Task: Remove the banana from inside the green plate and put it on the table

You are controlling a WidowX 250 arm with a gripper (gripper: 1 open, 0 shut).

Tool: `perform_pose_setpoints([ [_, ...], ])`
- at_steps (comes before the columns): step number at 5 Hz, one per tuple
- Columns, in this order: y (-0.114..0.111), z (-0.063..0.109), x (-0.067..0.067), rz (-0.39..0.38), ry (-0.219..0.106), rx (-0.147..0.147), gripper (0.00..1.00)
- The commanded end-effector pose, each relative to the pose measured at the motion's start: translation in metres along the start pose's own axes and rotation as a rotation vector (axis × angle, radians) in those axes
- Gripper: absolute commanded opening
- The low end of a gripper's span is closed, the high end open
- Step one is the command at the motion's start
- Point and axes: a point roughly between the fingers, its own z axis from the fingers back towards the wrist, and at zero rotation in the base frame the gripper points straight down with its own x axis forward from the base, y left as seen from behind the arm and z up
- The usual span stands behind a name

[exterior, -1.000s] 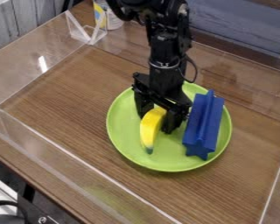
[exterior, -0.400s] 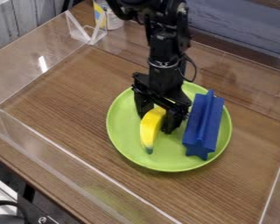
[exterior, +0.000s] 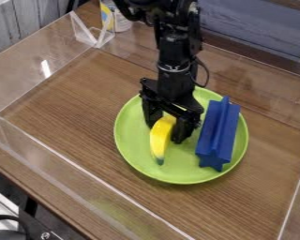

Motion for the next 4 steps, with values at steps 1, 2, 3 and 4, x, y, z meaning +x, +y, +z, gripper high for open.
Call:
perform_pose_setpoints([
  [1,0.0044,0.0001,-0.0029,0.008,0.015,-0.008,1.0],
  [2,0.0044,0.0,-0.0034,0.009,0.024,-0.012,1.0],
  [3,0.0042,-0.0002,-0.0037,0.01,0.032,-0.016,1.0],
  [4,0.004,-0.0003,-0.004,0.01,0.039,-0.021,1.0],
])
